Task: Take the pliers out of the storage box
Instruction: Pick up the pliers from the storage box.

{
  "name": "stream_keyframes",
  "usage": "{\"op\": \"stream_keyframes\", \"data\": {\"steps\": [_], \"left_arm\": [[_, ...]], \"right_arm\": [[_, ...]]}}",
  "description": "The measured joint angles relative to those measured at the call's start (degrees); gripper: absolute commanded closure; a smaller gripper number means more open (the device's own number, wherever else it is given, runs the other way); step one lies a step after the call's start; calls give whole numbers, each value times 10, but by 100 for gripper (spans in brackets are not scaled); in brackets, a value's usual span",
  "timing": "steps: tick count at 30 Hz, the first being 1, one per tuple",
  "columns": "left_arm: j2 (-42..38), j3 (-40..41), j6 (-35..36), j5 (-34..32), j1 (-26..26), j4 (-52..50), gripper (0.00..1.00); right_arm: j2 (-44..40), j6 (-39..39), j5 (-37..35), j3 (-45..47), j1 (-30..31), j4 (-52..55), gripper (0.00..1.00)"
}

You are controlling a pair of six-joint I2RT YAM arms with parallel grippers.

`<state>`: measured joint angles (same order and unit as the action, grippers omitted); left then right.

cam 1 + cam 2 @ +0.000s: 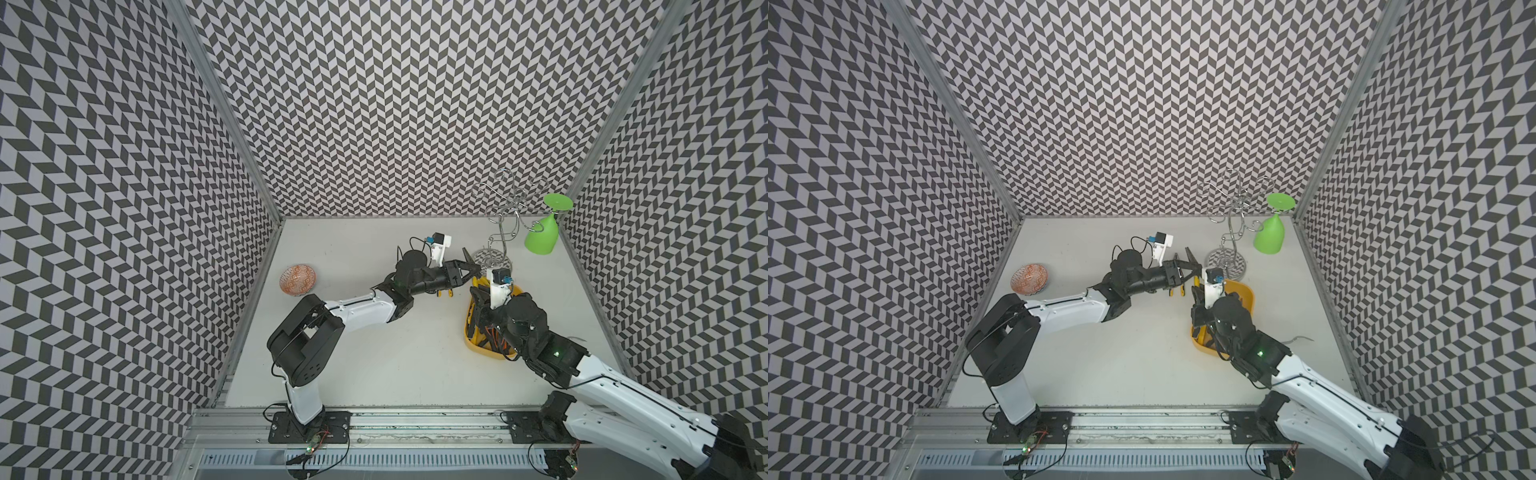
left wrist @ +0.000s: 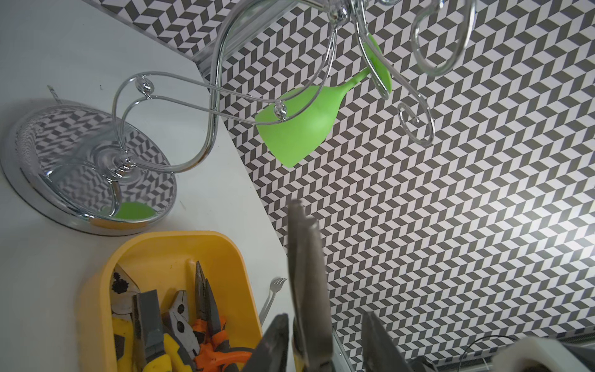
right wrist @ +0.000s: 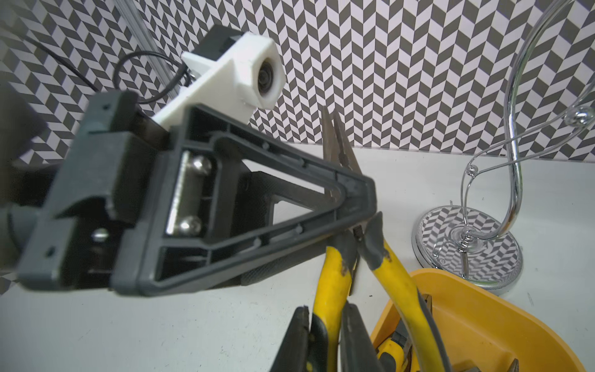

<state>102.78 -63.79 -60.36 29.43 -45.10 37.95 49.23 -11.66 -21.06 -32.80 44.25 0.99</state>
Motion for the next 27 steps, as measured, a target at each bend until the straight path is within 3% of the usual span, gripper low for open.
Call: {"op": "stream_keyframes", "data": {"steps": [6,12,15,20,22,24,25,27], "left_arm": [[4,-8,-10,-2,0,-8,82],[4,-13,-12,-1,0,-25,85],[6,-22,-11,0,0,-36,94],[8,-29,-11,5,3,-40,100],[8,-29,-11,8,5,-43,100],[8,-29,-9,14,9,-46,100],[8,-29,-7,17,10,-47,100],[8,-29,-4,27,17,-47,100]], "right_arm": [[0,12,-5,4,2,-10,100],[0,28,-15,12,4,-13,100],[0,36,-26,14,9,-16,100],[7,50,-49,14,19,-29,95],[13,53,-60,14,24,-32,85],[16,53,-64,14,28,-33,64],[16,54,-64,14,29,-34,49],[15,53,-59,14,31,-35,38]]}}
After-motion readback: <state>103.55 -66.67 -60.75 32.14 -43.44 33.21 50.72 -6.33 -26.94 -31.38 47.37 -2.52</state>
